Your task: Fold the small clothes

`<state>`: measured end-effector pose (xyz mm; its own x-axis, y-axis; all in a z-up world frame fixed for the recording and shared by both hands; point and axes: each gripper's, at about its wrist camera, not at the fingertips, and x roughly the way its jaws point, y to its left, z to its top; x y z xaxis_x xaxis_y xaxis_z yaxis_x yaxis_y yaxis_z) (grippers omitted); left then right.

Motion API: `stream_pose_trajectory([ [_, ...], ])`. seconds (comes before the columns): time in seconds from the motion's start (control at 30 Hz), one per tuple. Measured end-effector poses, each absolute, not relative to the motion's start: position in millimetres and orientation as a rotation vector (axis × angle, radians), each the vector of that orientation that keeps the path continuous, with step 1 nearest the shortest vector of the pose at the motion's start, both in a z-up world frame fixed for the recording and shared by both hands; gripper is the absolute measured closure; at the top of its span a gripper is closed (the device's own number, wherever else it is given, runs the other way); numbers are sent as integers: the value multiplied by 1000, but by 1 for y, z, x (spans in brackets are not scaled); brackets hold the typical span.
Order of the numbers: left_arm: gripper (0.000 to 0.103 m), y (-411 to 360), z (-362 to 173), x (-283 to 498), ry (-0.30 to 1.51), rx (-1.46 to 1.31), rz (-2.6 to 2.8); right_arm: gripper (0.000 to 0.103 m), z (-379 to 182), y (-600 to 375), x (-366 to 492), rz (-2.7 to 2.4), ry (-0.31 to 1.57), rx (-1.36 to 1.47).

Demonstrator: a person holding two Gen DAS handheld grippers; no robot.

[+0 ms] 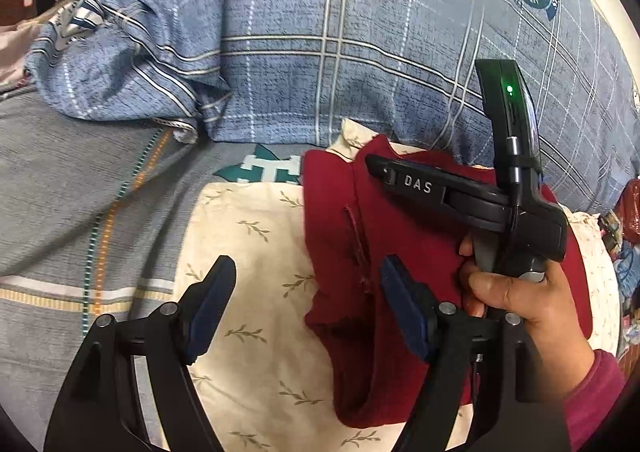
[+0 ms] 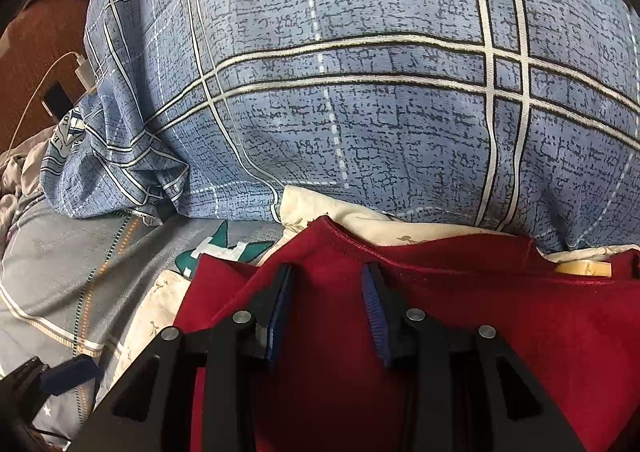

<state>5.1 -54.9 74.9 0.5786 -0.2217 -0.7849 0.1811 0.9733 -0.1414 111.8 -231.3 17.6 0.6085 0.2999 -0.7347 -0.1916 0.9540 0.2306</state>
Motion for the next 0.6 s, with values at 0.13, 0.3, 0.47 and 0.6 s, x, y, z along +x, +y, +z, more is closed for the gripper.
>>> stream_pose_trajectory([
  [0.13,28,-50,77,6,918,-51,-216,65,17,-227,113,280,874,122],
  [0.3,28,-43,78,6,921,-74,-202,65,16,-226,114,280,873,122],
  [0.47,28,-41,73,8,935,-89,-196,65,14,-223,116,282,874,123],
  [0.6,27,-41,71,9,945,-103,-204,65,14,-223,116,282,874,125],
])
